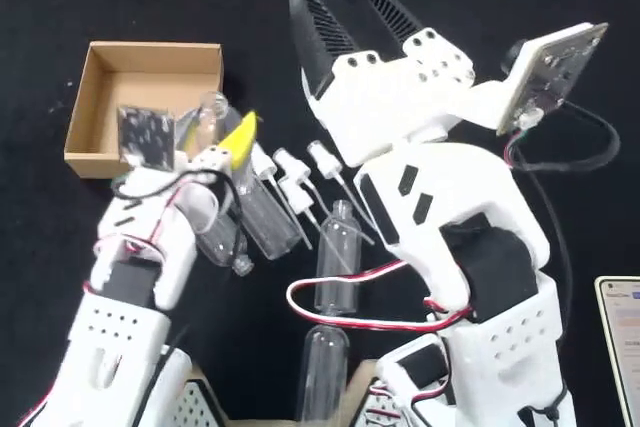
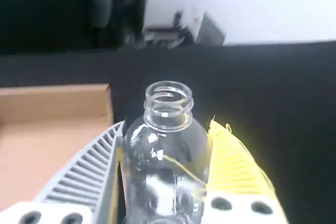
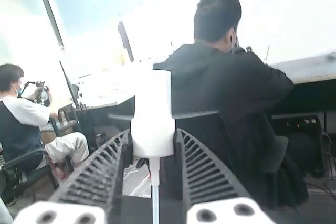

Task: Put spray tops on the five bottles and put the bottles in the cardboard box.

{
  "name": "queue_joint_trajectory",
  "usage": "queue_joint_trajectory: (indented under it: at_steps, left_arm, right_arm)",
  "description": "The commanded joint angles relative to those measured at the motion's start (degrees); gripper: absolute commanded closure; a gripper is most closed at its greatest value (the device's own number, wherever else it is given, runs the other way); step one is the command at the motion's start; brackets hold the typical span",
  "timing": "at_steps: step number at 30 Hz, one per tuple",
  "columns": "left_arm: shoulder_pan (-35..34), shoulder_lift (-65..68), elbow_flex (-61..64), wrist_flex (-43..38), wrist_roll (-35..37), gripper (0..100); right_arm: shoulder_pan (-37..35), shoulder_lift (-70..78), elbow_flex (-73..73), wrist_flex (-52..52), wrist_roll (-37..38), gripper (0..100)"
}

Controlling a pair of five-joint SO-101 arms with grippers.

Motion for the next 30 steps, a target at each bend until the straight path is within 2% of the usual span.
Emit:
queue_joint_trajectory:
  at_steps: [1, 4, 6, 18, 30]
  left_arm:
    - [3.1, -1.0, 8.6, -18.9, 0.4, 87]
    - [5.5, -1.0, 13.7, -25.3, 0.3, 87]
    - [7.0, -1.0, 15.1, -26.4, 0.1, 87]
    - [11.6, -1.0, 15.5, -26.2, 0.0, 87]
    - [11.7, -1.0, 15.3, -26.2, 0.1, 87]
  right_arm:
    - [1.0, -1.4, 0.0, -2.0, -0.5, 98.5]
    - [0.9, -1.5, 1.7, -2.3, -0.5, 98.4]
    - [0.8, -1.4, 2.3, -2.8, -0.5, 98.3]
    - [0.6, -1.4, 14.7, -23.0, -0.5, 98.3]
    - [-5.0, -1.3, 23.2, -32.3, -0.2, 98.6]
